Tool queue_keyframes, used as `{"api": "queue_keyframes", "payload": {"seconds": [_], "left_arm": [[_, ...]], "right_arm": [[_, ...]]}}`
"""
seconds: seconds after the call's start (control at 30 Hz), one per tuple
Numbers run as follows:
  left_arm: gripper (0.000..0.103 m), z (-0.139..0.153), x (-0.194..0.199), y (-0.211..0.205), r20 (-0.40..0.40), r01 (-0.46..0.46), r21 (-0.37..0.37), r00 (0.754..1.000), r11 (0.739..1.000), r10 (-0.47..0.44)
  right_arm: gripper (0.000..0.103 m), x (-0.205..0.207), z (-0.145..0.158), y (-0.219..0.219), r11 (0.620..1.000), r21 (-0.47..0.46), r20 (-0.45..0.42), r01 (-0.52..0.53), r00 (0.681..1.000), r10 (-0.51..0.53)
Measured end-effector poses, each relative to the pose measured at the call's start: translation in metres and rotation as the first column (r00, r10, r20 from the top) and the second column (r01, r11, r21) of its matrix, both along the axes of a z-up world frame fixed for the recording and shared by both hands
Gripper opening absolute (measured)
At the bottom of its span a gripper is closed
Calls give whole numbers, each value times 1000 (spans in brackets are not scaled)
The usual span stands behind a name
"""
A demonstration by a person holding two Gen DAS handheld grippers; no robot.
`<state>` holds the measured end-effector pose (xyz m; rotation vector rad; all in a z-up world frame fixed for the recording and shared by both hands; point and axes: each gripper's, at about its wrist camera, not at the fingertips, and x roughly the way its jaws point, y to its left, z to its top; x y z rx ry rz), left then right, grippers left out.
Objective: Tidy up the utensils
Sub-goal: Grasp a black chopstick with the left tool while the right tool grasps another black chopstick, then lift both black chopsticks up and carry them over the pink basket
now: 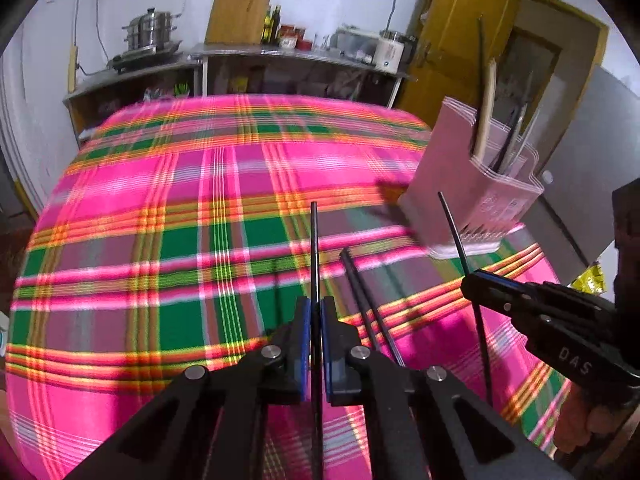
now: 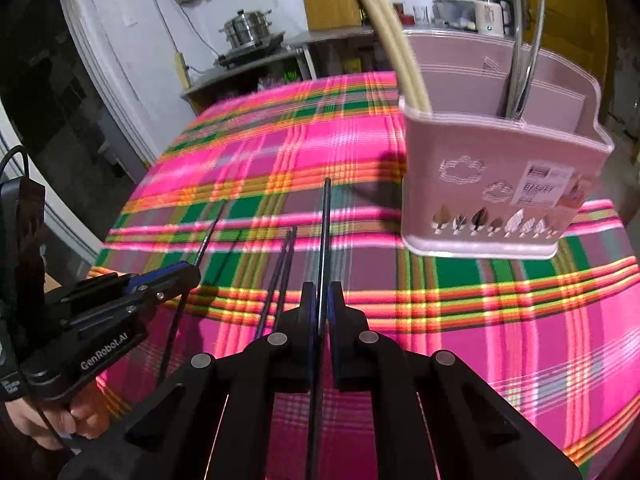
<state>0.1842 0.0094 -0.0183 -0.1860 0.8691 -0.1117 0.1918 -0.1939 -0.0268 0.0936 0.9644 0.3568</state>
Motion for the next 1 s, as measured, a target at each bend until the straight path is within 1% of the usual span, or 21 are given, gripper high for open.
{"api": "queue_keyframes", "payload": {"seconds": [0.2, 0.43, 0.7, 1.0], "left_arm": [[5, 44, -14, 5, 85, 13, -20, 996, 1000, -11], [5, 81, -31, 3, 154, 43, -36, 987, 998, -37], [5, 105, -39, -4, 195, 79, -46, 978, 996, -68], [5, 115, -39, -9, 206, 108, -57, 974, 993, -94]], "right_arm": [[6, -13, 38, -12, 1000, 27, 79, 16, 997, -18], [6, -27, 70, -18, 999, 45, 143, 25, 989, -31], [6, -37, 91, -23, 998, 52, 181, 31, 983, -40], [6, -41, 102, -29, 998, 52, 208, 40, 977, -50]]}}
